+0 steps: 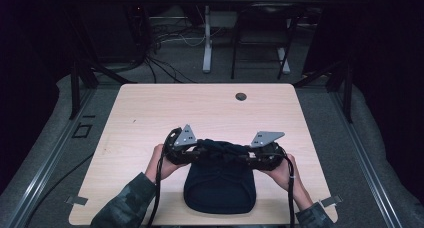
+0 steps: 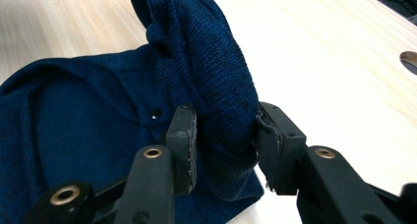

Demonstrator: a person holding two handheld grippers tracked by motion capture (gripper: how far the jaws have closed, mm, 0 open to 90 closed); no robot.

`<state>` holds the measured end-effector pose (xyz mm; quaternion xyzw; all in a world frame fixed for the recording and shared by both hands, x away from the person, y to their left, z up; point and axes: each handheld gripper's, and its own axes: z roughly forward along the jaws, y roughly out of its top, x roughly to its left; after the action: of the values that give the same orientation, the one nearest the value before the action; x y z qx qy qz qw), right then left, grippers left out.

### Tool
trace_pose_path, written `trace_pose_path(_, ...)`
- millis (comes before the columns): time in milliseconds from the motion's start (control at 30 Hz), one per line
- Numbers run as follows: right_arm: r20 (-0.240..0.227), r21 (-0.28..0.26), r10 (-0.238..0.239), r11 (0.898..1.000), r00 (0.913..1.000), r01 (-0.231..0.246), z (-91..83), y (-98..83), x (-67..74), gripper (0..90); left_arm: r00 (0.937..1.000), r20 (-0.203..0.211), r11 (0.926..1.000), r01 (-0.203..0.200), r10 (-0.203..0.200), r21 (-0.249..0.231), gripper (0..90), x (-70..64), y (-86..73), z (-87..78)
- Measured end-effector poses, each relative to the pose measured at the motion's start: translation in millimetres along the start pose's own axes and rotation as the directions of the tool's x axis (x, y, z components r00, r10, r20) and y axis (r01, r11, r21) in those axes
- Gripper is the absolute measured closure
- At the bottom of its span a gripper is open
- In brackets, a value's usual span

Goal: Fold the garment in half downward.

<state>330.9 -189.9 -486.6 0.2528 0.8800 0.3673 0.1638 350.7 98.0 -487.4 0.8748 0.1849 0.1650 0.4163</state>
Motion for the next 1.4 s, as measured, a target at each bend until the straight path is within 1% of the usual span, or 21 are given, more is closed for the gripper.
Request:
trace_pose_path(67, -0.006, 0.004, -0.001, 1.0, 1.0, 0.001, -1.2, -1.5, 2.4, 61.7, 1.0, 0.005, 0.9999, -0.006, 0.006, 0.011, 65.8, -3.9, -1.7, -1.1)
trace_pose_path(133, -0.01, 0.006, -0.005, 1.0, 0.9999, 0.005, -2.0, -2.7, 3.6, 61.7, 0.9999, 0.009, 0.9999, -0.011, 0.011, 0.011, 65.8, -6.6, -3.1, -2.0)
trace_pose_path(200, -0.018, 0.012, -0.006, 1.0, 0.9998, 0.007, -2.9, -4.3, 5.2, 61.8, 0.9998, 0.016, 0.9998, -0.011, 0.01, 0.015, 65.8, -7.8, -4.0, -2.5)
trace_pose_path(233, -0.021, 0.004, 0.001, 1.0, 0.9998, -0.001, -2.6, -5.6, 6.6, 61.9, 0.9997, 0.023, 0.9999, -0.008, 0.008, 0.015, 65.8, -9.8, -6.3, -3.3)
trace_pose_path(367, -0.032, 0.019, -0.005, 1.0, 0.9995, 0.006, -2.8, -9.2, 10.6, 61.8, 0.9994, 0.035, 0.9999, -0.003, 0.002, 0.016, 65.9, -14.0, -11.5, -2.9)
trace_pose_path(500, -0.04, 0.027, -0.003, 1.0, 0.9992, 0.004, -1.6, -13.7, 15.3, 61.4, 0.9991, 0.043, 0.9999, 0.001, -0.002, 0.015, 65.9, -17.9, -15.8, -3.1)
trace_pose_path(567, -0.046, 0.034, -0.003, 0.999, 0.9989, 0.005, -1.7, -15.5, 16.9, 61.3, 0.9993, 0.038, 1.0, 0.005, -0.006, 0.008, 65.8, -20.4, -18.0, -3.7)
trace_pose_path(600, -0.048, 0.03, 0.0, 1.0, 0.9989, 0.001, -1.3, -16.5, 17.9, 61.1, 0.9991, 0.042, 0.9999, 0.003, -0.004, 0.012, 65.8, -21.4, -19.1, -3.9)
trace_pose_path(667, -0.057, 0.045, -0.002, 0.999, 0.9984, 0.005, -1.9, -17.5, 19.1, 60.7, 0.9988, 0.048, 0.9999, 0.005, -0.005, 0.016, 65.7, -24.1, -21.7, -4.2)
trace_pose_path(700, -0.057, 0.051, -0.002, 0.999, 0.9984, 0.005, -2.0, -18.0, 20.3, 60.7, 0.9989, 0.047, 0.9999, 0.002, -0.003, 0.016, 65.7, -25.3, -23.0, -4.1)
trace_pose_path(733, -0.051, 0.046, 0.002, 0.999, 0.9987, 0.0, -1.8, -18.9, 22.1, 60.6, 0.9986, 0.052, 0.9998, 0.002, -0.003, 0.02, 65.7, -26.1, -24.2, -4.5)
trace_pose_path(767, -0.055, 0.055, -0.003, 0.998, 0.9985, 0.006, -2.2, -19.3, 22.8, 60.5, 0.9984, 0.056, 0.9998, 0.011, -0.012, 0.018, 65.7, -27.6, -25.6, -4.1)
trace_pose_path(833, -0.06, 0.052, 0.005, 0.999, 0.9982, -0.002, -1.2, -21.3, 25.4, 60.2, 0.9982, 0.059, 0.9996, 0.01, -0.012, 0.025, 65.4, -28.1, -26.7, -4.2)
trace_pose_path(867, -0.062, 0.063, 0.0, 0.998, 0.9981, 0.004, -1.6, -21.8, 26.0, 60.1, 0.9975, 0.069, 0.9994, 0.011, -0.013, 0.034, 65.3, -29.5, -29.4, -3.7)
trace_pose_path(933, -0.064, 0.069, -0.005, 0.998, 0.998, 0.009, -1.4, -23.2, 27.8, 60.0, 0.9974, 0.071, 0.9991, 0.008, -0.011, 0.041, 64.9, -30.0, -30.6, -3.7)
trace_pose_path(1100, -0.073, 0.072, -0.001, 0.997, 0.9974, 0.007, -0.3, -26.4, 31.5, 59.8, 0.9959, 0.085, 0.9987, 0.026, -0.03, 0.043, 64.9, -33.8, -37.4, -3.2)
trace_pose_path(1167, -0.069, 0.082, -0.001, 0.997, 0.9976, 0.007, 0.2, -27.8, 33.2, 59.8, 0.9954, 0.09, 0.9983, 0.028, -0.032, 0.051, 64.9, -36.0, -40.7, -2.7)
trace_pose_path(1267, -0.081, 0.095, -0.001, 0.995, 0.9967, 0.009, 2.0, -31.5, 37.4, 59.8, 0.9936, 0.106, 0.9974, 0.033, -0.04, 0.063, 64.9, -40.5, -47.0, -1.0)
trace_pose_path(1400, -0.088, 0.111, -0.01, 0.994, 0.9961, 0.019, 4.0, -34.2, 41.2, 59.8, 0.9927, 0.113, 0.9969, 0.034, -0.042, 0.07, 64.8, -42.6, -50.8, 0.1)
